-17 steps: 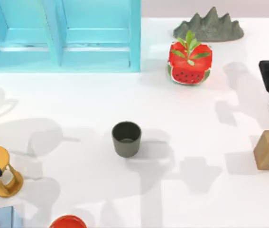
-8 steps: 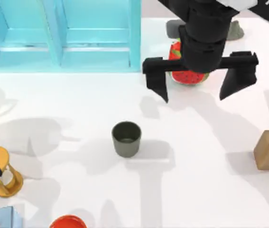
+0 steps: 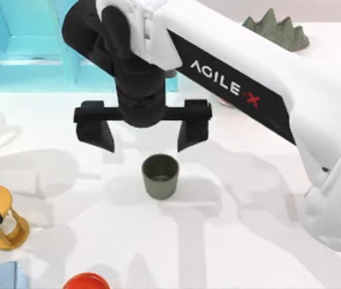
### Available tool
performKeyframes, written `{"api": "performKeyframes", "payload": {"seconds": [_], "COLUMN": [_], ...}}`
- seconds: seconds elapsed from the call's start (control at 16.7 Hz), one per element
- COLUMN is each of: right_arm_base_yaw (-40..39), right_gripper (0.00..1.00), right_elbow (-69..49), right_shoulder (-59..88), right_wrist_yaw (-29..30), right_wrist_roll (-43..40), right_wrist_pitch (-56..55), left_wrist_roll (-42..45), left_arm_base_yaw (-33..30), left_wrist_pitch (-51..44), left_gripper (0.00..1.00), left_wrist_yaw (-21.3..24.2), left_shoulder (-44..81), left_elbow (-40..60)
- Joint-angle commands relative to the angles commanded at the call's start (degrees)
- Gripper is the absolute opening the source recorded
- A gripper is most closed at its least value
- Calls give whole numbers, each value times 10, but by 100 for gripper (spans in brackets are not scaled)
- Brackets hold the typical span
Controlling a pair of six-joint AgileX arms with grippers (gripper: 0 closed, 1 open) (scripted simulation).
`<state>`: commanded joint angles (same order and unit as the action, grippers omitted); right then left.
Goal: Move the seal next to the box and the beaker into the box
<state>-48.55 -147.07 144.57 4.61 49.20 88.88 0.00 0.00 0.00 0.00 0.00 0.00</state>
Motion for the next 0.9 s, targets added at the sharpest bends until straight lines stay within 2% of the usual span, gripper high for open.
{"api": "performKeyframes", "payload": {"seconds": [0.48,0.9], "right_arm_base_yaw": [-2,1], "right_gripper": [100,100], "right_elbow": [-12,158], "right_shoulder": [19,6], "right_wrist_yaw": [1,1], "right_wrist_roll": [9,5], "right_wrist_pitch": [-9,-163], "left_wrist_roll": [0,0], "left_arm_base_yaw": [0,0], "left_wrist_pitch": [0,0], "left_gripper": [100,100], "left_wrist_yaw": [0,0], "left_shoulder": [0,0], "left_elbow": [0,0]}}
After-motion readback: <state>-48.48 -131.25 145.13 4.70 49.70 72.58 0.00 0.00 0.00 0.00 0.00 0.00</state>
